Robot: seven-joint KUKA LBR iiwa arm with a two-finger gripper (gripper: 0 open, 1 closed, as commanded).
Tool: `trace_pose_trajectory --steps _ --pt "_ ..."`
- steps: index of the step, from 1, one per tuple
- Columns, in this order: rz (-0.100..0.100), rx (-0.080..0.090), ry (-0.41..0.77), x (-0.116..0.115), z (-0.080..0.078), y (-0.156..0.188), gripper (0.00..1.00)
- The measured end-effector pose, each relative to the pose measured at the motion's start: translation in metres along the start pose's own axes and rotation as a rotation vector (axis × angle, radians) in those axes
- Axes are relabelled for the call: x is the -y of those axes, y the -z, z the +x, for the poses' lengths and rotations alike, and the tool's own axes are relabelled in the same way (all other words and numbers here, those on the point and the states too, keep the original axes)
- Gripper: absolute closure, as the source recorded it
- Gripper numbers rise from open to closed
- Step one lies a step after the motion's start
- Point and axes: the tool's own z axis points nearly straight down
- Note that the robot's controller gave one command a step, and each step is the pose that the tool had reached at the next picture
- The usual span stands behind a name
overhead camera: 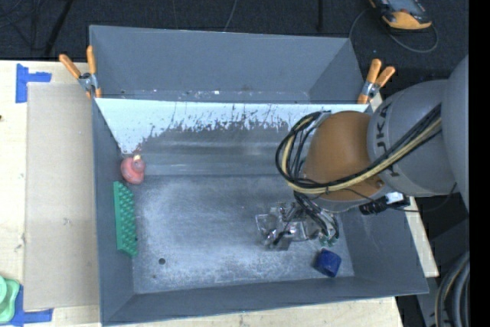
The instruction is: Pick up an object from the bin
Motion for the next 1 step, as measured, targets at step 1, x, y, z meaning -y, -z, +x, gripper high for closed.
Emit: trace_pose_trajectory --steps 1 --pt "-0.001 0.005 0.005 -0.0253 0.0373 0.1403 1.00"
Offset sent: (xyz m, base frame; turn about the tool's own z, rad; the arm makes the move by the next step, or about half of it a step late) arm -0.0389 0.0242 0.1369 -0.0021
